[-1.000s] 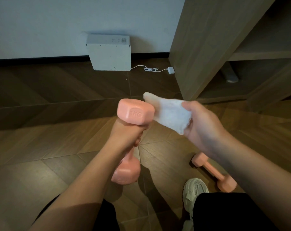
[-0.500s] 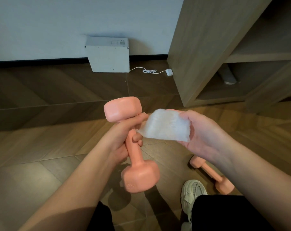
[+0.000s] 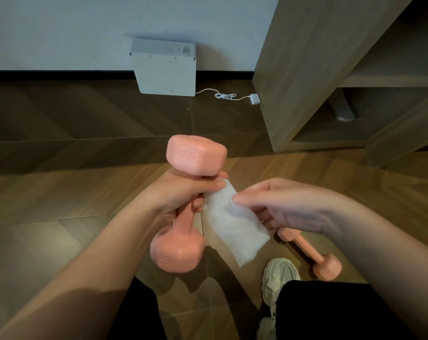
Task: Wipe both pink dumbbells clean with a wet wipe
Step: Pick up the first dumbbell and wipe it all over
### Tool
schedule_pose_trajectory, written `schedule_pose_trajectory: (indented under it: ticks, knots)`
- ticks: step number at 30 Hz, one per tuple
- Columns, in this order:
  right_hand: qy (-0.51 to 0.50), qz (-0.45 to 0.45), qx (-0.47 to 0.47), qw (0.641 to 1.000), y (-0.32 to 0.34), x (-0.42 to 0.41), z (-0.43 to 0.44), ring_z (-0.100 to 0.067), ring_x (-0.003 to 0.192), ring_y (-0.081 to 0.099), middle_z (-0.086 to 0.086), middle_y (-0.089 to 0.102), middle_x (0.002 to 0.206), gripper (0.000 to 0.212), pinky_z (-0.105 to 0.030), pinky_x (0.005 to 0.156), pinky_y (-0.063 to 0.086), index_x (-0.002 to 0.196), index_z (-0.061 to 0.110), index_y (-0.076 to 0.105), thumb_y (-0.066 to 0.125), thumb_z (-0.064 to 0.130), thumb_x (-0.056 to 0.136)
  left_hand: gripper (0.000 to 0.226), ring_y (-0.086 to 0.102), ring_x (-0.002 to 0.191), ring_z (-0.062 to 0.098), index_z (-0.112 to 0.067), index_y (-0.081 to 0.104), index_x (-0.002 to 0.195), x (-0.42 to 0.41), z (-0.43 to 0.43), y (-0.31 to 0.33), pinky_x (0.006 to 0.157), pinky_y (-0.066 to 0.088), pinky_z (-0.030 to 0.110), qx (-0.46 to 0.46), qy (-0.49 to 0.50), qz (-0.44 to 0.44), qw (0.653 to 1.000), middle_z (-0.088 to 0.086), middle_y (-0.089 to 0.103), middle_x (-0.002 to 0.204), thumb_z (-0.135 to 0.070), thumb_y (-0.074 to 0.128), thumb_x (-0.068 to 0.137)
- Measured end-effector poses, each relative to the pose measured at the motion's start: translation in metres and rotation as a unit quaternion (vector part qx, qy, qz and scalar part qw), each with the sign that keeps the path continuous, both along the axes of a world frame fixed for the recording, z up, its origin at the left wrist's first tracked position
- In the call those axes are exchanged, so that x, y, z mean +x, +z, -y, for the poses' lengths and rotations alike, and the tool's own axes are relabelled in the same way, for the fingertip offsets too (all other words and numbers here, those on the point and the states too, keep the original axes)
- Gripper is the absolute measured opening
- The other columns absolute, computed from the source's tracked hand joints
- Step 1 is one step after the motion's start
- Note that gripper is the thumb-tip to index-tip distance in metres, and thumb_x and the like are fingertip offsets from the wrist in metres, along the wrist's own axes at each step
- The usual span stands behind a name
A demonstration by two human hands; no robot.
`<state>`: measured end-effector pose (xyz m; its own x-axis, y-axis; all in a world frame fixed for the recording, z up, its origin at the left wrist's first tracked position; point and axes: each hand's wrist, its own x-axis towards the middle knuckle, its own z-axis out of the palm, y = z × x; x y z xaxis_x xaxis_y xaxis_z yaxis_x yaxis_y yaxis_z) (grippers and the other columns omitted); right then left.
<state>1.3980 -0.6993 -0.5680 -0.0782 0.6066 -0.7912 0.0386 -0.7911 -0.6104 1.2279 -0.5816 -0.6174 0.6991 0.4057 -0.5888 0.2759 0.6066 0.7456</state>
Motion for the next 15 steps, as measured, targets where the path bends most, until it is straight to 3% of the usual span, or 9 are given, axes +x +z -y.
schedule_pose_trajectory:
  ticks: [4, 9, 15]
  knots:
    - [-0.023, 0.064, 0.018, 0.998, -0.001, -0.001, 0.001, -0.017, 0.087, 0.073, -0.006, 0.075, 0.099, 0.017, -0.025, 0.064, 0.056, 0.105, 0.012, 0.071, 0.065, 0.02, 0.091, 0.043, 0.051, 0.047, 0.009, -0.011, 0.067, 0.11, 0.002, 0.006, -0.001, 0.047, 0.047, 0.023, -0.005, 0.026, -0.025, 0.999, 0.014, 0.063, 0.09, -0.023, 0.083, 0.071]
    - [-0.141, 0.052, 0.073, 0.986, 0.002, 0.007, 0.0, -0.016, 0.093, 0.073, -0.004, 0.073, 0.108, 0.024, -0.025, 0.068, 0.058, 0.112, 0.017, 0.069, 0.068, 0.021, 0.088, 0.042, 0.051, 0.041, 0.009, -0.014, 0.062, 0.111, -0.003, 0.006, -0.003, 0.046, 0.048, 0.021, -0.076, 0.09, -0.057, 0.991, 0.009, 0.074, 0.08, -0.021, 0.079, 0.073]
    - [-0.2, 0.072, 0.115, 0.97, -0.002, -0.001, -0.005, -0.011, 0.087, 0.074, 0.001, 0.074, 0.102, 0.016, -0.022, 0.063, 0.057, 0.105, 0.022, 0.07, 0.068, 0.021, 0.089, 0.048, 0.046, 0.039, 0.008, -0.012, 0.067, 0.103, -0.001, 0.009, 0.004, 0.042, 0.046, 0.022, -0.167, 0.084, -0.02, 0.982, 0.011, 0.073, 0.084, -0.021, 0.082, 0.058]
